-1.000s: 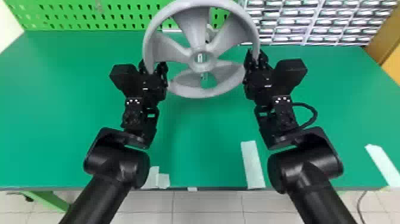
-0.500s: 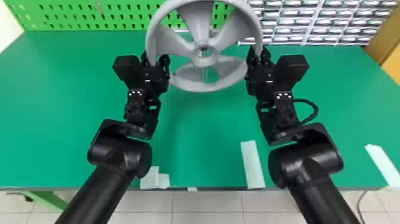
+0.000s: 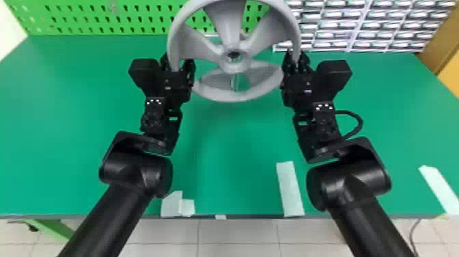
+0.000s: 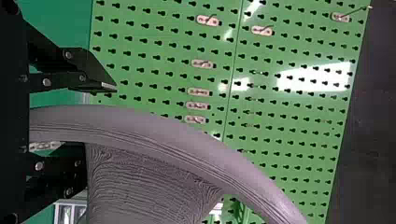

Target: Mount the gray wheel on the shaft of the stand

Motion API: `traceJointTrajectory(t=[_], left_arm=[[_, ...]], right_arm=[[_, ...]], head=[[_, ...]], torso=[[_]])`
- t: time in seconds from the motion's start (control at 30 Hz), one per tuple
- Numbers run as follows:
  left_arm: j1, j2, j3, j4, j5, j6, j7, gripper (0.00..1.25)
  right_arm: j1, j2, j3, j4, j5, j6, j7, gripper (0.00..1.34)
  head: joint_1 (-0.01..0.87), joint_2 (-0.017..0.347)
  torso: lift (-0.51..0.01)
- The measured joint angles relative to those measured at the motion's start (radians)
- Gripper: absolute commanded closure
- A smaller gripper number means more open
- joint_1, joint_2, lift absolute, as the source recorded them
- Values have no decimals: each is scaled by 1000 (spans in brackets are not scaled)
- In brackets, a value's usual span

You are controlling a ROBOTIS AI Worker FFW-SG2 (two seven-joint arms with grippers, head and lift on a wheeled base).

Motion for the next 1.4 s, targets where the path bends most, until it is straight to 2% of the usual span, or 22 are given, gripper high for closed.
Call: traceJointTrajectory(t=[1.4], left_arm=[[-79,-5,33,123,-26,-50,-30,814]], right_arm=[[-73,-1,9,110,7,-44,-6,1184]], head=[[865,52]], torso=[[-101]])
